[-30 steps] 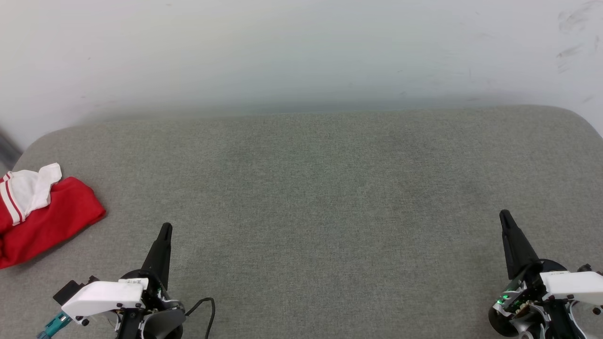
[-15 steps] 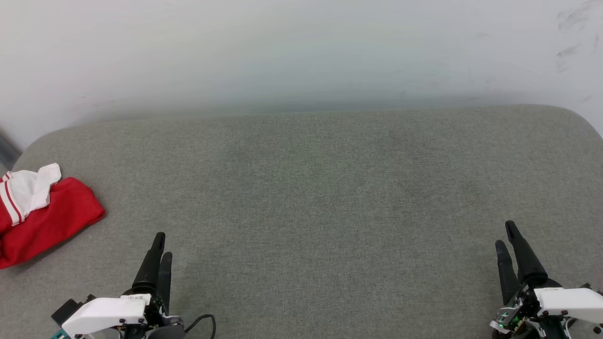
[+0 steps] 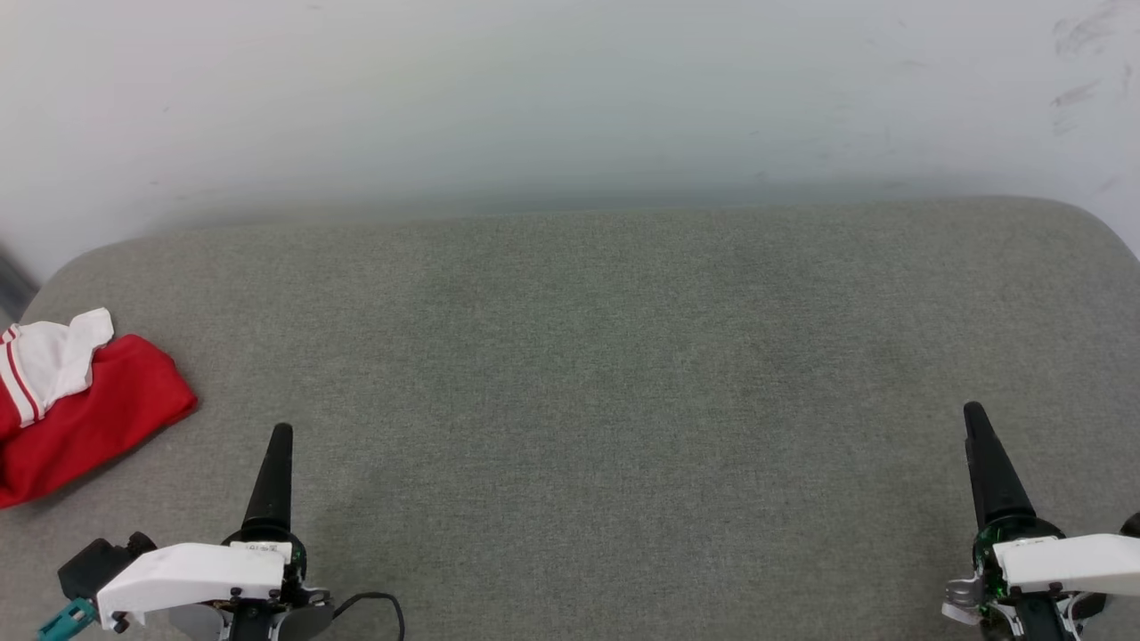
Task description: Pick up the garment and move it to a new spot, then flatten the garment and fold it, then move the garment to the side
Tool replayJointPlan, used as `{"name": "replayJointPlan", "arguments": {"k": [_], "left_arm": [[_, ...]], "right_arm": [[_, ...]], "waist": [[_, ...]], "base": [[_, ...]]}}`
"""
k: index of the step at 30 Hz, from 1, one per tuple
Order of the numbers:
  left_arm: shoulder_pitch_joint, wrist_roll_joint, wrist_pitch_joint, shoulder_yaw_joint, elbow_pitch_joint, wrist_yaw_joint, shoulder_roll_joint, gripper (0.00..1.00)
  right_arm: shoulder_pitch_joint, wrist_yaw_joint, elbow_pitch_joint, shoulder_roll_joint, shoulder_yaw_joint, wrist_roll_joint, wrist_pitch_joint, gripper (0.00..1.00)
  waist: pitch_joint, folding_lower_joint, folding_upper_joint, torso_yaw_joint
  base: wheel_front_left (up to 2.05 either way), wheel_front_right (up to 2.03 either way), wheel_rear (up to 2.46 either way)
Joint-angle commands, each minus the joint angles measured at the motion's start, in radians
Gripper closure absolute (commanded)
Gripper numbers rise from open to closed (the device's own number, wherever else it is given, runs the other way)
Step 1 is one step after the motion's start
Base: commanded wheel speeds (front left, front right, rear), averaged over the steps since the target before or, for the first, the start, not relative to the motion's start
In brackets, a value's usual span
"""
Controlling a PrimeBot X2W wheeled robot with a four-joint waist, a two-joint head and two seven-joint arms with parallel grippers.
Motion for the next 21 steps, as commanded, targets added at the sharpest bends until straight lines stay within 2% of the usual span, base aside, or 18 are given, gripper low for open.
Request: {"name": "replayJointPlan", "arguments": {"k": [1,11,21], "left_arm": [[-0.002,0.072,-0.015,-0.011,-0.042,0.019,0.002,0.00],[0.030,0.316,-0.054,-0.057,-0.095,0.099,0.003,0.00],[0.052,0.478,-0.086,-0.096,-0.117,0.134,0.003,0.00]], "right_arm": [[-0.011,0.000,-0.040,-0.002,0.000,-0.069,-0.014,0.00],[0.011,0.000,-0.118,-0.002,0.036,-0.324,-0.053,0.00],[0.034,0.000,-0.144,-0.002,0.065,-0.502,-0.085,0.00]], "waist": [[0.000,0.0000,0.0000,0.000],[0.002,0.0000,0.0000,0.001],[0.002,0.0000,0.0000,0.000]], "base": [[0.00,0.00,0.00],[0.00,0.00,0.00],[0.00,0.00,0.00]]}}
